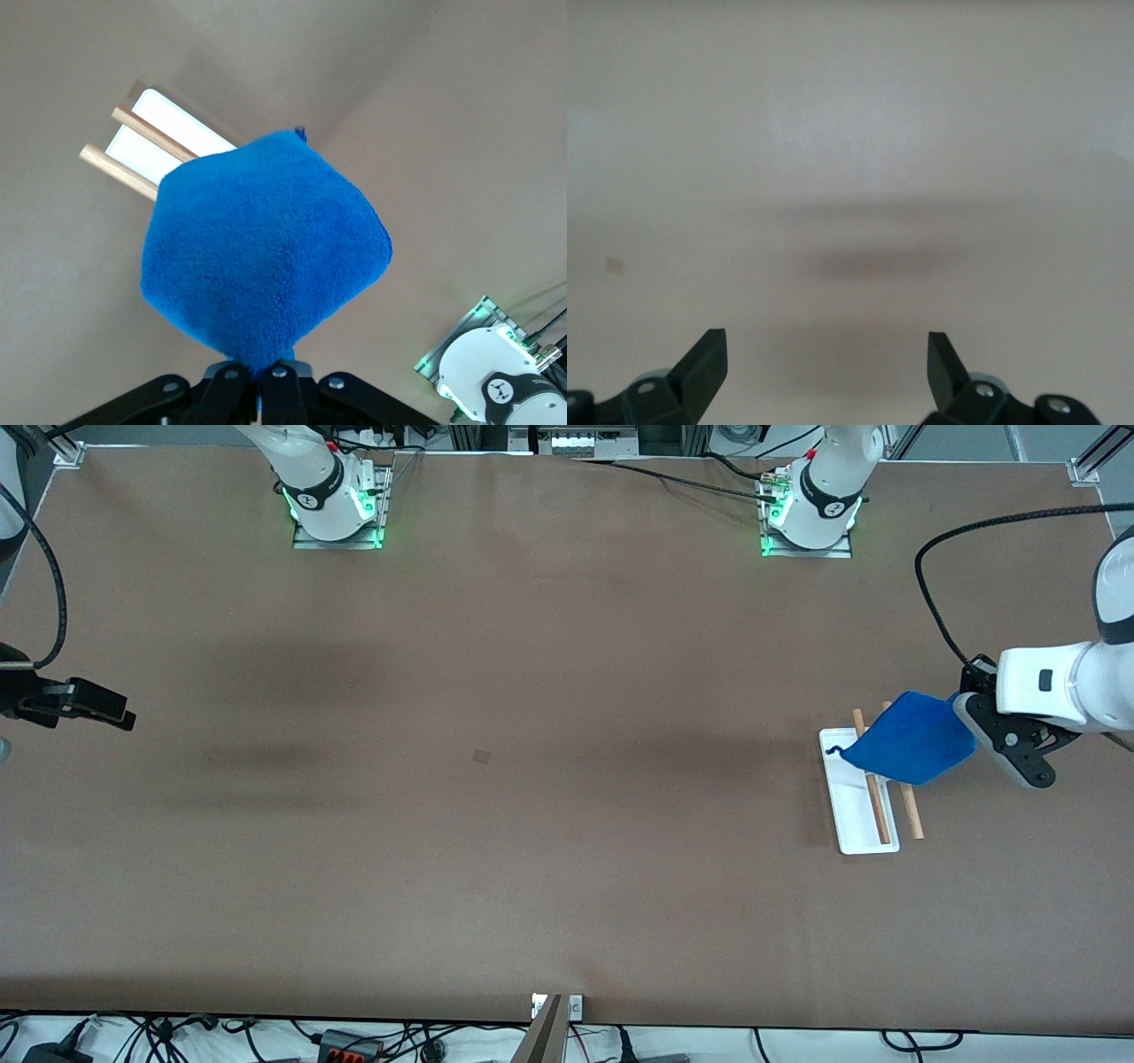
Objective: Pass towel and hang on rack
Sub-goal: 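Carry the towel with the left gripper over the wooden rack, then lower the towel with the left gripper onto the rack rods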
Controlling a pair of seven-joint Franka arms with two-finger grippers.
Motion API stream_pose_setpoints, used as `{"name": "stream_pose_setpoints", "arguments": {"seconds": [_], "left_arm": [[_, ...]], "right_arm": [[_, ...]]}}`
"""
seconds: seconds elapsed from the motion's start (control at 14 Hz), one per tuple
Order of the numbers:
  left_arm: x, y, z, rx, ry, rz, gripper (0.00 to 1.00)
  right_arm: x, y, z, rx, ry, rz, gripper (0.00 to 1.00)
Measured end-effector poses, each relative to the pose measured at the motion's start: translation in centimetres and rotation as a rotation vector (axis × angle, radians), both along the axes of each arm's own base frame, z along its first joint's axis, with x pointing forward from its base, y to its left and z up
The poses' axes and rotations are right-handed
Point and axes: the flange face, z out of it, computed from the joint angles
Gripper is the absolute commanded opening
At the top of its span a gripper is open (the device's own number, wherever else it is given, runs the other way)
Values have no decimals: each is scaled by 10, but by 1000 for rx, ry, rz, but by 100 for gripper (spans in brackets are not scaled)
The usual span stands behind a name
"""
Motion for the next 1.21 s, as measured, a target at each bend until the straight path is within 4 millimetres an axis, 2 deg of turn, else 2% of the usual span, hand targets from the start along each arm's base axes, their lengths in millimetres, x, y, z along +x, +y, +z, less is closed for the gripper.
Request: {"name": "stream_pose_setpoints", "arguments": {"seconds": [0.29, 0.5, 1.07, 1.21], "left_arm": [[13, 17, -23, -44, -14, -88, 0], [14, 33, -19, -61, -23, -123, 0], [18, 39, 2, -81, -67, -203, 0], [19, 46, 6, -84, -77, -211, 0]], "right_arm": [[-40, 3, -15, -7, -8, 5, 100], [-67, 4, -19, -6, -1, 6, 100], [-63, 6, -1, -8, -52, 11, 100], [-63, 6, 1, -8, -57, 12, 100]]}}
